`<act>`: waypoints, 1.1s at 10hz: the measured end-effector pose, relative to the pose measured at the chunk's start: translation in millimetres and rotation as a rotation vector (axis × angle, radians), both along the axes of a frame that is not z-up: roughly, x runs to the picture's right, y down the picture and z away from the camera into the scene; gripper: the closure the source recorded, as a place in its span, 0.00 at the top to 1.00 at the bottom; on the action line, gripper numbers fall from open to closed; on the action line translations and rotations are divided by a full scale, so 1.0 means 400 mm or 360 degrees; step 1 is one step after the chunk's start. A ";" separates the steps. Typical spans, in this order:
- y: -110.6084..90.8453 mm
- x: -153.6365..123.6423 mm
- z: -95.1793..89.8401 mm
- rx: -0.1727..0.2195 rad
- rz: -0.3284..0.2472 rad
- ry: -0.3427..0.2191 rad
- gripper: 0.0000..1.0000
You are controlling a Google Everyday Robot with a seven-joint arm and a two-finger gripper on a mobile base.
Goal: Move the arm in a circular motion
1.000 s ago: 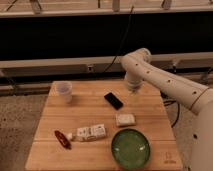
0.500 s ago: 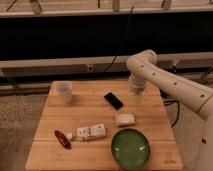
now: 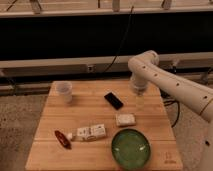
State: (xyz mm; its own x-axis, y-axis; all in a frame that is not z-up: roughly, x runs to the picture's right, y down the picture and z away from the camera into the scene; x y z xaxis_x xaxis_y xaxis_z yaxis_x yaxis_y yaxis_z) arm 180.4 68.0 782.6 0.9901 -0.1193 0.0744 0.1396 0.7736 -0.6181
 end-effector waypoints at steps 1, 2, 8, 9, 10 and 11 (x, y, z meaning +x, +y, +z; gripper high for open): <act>0.001 -0.004 -0.003 0.0003 0.0000 -0.0003 0.80; 0.000 -0.012 -0.004 0.0008 -0.0001 -0.0008 0.80; 0.012 -0.020 -0.021 0.0023 -0.0001 -0.0007 0.80; 0.014 -0.019 -0.023 0.0027 -0.0006 -0.0008 0.80; 0.016 -0.014 -0.025 0.0027 -0.0015 -0.0004 0.80; 0.017 -0.022 -0.027 0.0027 -0.0024 -0.0008 0.80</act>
